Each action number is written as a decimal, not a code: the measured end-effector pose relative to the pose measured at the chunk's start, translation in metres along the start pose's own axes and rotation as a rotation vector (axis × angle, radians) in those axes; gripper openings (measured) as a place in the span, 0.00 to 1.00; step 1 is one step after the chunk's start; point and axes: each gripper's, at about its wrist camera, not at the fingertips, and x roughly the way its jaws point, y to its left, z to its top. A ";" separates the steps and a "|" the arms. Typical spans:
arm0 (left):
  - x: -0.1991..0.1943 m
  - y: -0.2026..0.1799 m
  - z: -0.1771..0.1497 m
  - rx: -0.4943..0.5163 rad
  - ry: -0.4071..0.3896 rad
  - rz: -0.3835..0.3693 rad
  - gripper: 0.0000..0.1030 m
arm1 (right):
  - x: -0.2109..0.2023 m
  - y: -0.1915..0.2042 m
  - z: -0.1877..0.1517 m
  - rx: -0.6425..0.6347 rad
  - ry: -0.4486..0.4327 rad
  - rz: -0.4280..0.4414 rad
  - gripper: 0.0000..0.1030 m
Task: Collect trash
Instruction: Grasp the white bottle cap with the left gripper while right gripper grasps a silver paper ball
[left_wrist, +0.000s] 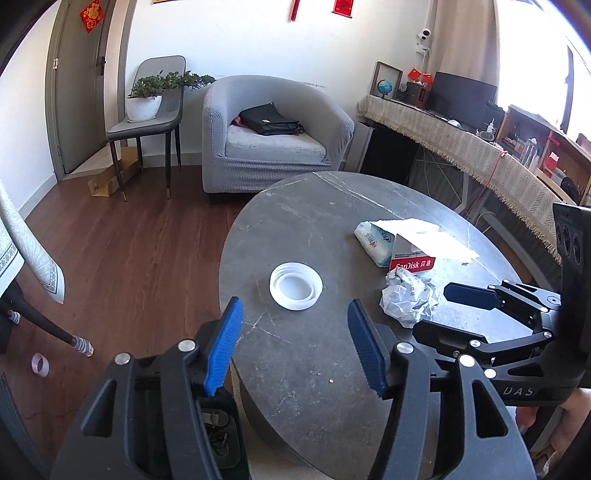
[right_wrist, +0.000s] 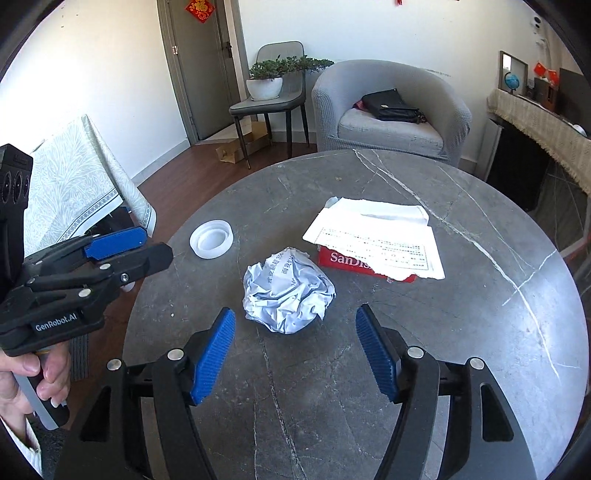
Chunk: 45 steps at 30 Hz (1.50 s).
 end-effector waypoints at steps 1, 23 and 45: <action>0.002 -0.001 0.001 0.002 0.003 -0.001 0.61 | 0.001 0.001 0.002 -0.001 0.000 0.000 0.67; 0.037 0.002 0.012 0.013 0.045 0.005 0.54 | 0.025 -0.001 0.014 -0.029 0.047 0.002 0.53; 0.052 -0.016 0.014 0.041 0.065 0.085 0.41 | -0.016 -0.033 -0.003 0.018 0.020 0.036 0.53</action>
